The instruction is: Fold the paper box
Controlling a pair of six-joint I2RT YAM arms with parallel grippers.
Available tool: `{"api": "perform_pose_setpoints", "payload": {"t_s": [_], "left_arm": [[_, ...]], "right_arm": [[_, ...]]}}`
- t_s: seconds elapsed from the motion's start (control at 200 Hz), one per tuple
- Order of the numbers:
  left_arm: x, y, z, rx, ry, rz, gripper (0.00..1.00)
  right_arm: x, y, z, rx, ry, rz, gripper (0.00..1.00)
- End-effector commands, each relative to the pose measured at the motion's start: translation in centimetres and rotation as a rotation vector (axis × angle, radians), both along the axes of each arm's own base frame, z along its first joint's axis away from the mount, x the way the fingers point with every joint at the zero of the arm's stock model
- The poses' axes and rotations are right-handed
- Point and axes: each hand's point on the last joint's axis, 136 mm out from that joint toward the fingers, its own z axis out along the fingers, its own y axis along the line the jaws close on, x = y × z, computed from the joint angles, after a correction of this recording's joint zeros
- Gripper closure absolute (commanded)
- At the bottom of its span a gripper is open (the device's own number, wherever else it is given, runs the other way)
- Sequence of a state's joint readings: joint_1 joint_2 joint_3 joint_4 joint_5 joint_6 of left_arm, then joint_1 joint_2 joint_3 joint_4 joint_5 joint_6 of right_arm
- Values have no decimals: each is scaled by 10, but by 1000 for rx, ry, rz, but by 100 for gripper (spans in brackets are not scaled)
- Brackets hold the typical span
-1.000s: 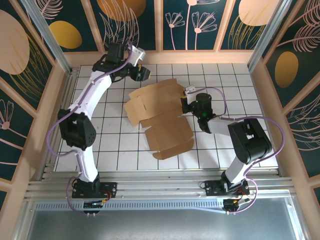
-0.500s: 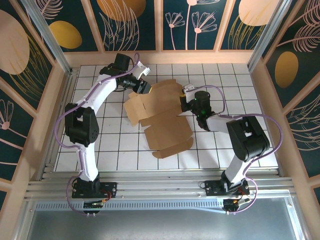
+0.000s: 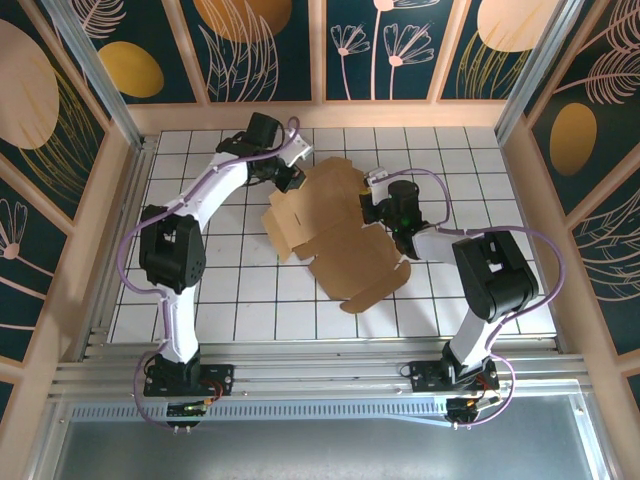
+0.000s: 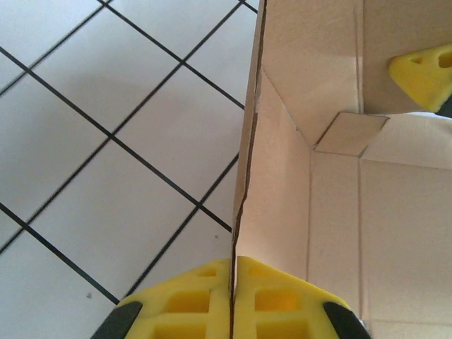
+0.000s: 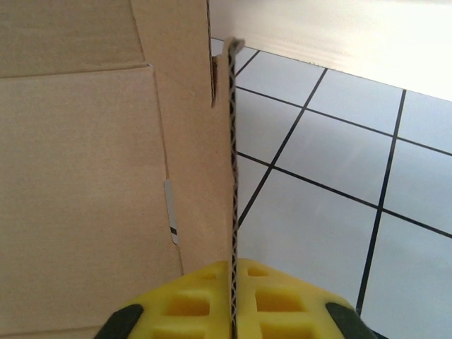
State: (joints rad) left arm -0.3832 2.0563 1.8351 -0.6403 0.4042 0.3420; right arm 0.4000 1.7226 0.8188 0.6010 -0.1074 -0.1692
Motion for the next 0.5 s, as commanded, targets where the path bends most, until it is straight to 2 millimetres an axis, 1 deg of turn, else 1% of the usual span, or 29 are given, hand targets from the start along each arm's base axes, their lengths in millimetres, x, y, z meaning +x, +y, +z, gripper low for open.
{"api": "perform_pose_setpoints", "payload": {"t_s": [0.0, 0.08, 0.135, 0.205, 0.255, 0.295, 0.34, 0.4, 0.43, 0.47, 0.496], "left_arm": [[18, 15, 28, 102, -195, 61, 97], [23, 18, 45, 155, -326, 61, 98], [24, 21, 56, 194, -417, 62, 99], [28, 24, 72, 228, -526, 84, 99], [28, 25, 81, 247, -578, 93, 100], [26, 23, 86, 254, -605, 92, 100], [25, 21, 90, 258, -625, 87, 100], [23, 17, 89, 274, -633, 72, 100], [23, 16, 86, 290, -635, 69, 100], [24, 15, 79, 319, -630, 63, 100], [24, 14, 74, 336, -623, 60, 100]], "right_arm": [[12, -1, 26, 71, -3, -52, 73], [13, -5, 39, 128, 57, -96, 55], [12, -7, 48, 168, 111, -122, 49], [8, -11, 52, 219, 190, -172, 47], [1, -13, 49, 299, 267, -214, 47], [-8, -6, 44, 384, 339, -209, 47], [-19, 7, 40, 506, 416, -169, 49], [-32, 27, 36, 646, 498, -98, 57], [-36, 36, 35, 694, 525, -74, 62], [-36, 42, 30, 745, 554, -90, 70], [-34, 45, 25, 765, 568, -106, 80]]}}
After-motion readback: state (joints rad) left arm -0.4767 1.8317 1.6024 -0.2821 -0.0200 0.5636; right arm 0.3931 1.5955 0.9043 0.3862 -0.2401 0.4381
